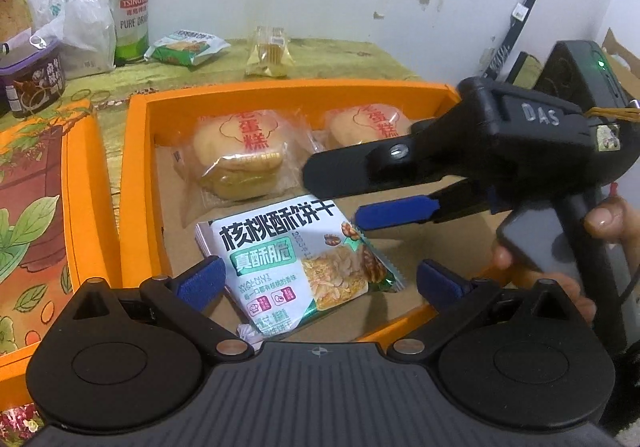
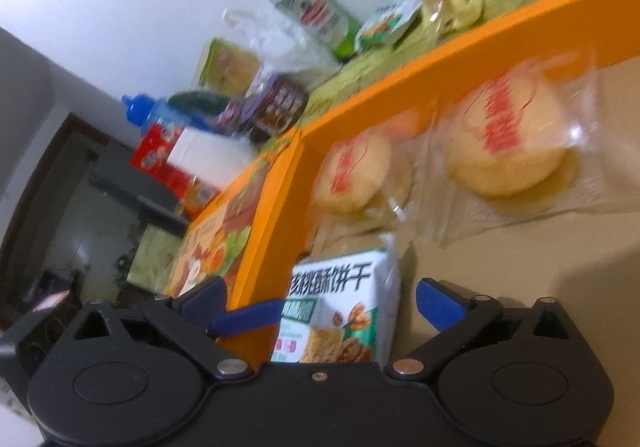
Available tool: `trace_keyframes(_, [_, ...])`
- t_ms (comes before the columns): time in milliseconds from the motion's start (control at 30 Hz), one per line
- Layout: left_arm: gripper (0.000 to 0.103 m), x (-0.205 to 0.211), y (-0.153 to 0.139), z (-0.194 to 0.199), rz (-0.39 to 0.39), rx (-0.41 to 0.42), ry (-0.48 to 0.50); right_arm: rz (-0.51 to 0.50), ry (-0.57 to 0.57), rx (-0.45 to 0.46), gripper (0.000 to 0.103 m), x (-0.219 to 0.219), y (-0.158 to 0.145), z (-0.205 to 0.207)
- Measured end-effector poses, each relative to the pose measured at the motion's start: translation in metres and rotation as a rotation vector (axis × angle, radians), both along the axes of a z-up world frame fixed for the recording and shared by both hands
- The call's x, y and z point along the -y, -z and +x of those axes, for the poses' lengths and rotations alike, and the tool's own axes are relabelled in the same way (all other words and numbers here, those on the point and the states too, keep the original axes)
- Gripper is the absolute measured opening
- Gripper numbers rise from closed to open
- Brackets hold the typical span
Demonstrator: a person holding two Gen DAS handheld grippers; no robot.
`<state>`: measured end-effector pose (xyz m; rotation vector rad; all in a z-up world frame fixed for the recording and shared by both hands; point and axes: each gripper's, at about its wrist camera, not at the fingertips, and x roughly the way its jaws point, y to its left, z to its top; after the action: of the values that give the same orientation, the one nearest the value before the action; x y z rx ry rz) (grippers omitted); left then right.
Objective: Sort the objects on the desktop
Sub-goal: 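Push the walnut packet flat in the tray with the right gripper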
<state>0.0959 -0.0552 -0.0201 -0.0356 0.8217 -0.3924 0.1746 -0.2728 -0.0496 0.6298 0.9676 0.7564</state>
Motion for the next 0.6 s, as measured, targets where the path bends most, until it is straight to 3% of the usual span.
trace_keyframes(333, [0.103, 0.0, 0.006, 0.0, -0.009, 0.043, 0.028, 0.024, -0.075, -0.072, 0.103, -0.009, 0.002, -0.012])
trace_keyframes(600, [0.103, 0.002, 0.01, 0.001, 0.027, 0.075, 0.03, 0.06, -0.065, -0.121, 0.103, -0.012, 0.012, -0.012])
